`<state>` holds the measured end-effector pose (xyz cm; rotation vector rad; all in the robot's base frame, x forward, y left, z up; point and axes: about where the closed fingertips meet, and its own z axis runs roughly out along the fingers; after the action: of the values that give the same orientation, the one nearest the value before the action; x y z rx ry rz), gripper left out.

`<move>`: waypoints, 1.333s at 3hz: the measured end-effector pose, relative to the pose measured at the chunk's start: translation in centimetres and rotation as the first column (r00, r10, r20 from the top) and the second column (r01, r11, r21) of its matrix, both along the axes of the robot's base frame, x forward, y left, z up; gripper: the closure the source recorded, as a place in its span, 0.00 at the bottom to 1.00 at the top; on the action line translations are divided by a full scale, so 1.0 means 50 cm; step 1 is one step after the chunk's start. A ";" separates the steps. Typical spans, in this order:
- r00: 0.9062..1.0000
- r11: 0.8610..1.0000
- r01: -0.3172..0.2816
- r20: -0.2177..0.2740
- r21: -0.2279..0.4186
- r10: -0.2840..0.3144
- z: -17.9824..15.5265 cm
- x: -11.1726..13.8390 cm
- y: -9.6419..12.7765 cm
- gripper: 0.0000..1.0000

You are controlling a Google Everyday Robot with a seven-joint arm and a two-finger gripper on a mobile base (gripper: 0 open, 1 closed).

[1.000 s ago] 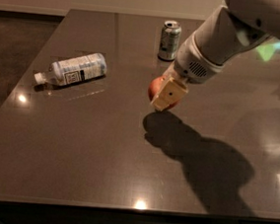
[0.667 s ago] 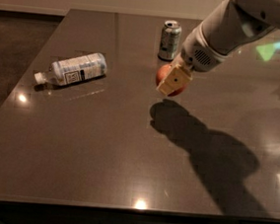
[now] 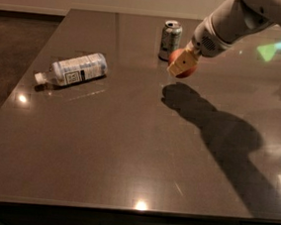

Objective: Move apple near 7up can

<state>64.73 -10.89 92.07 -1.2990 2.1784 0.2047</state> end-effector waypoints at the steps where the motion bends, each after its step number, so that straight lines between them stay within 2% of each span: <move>1: 0.998 0.998 0.055 -0.016 -0.006 -0.055 -0.029 0.103 -0.025 1.00; 3: 0.993 0.995 0.100 -0.065 0.002 -0.099 -0.068 0.198 -0.034 0.98; 4: 0.989 0.995 0.104 -0.101 -0.006 -0.104 -0.086 0.210 -0.031 0.75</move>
Offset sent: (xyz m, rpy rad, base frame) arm 0.1142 -0.0268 -0.0245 0.0067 0.0402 -0.1178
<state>75.25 -12.46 87.79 -1.1945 2.3247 0.2328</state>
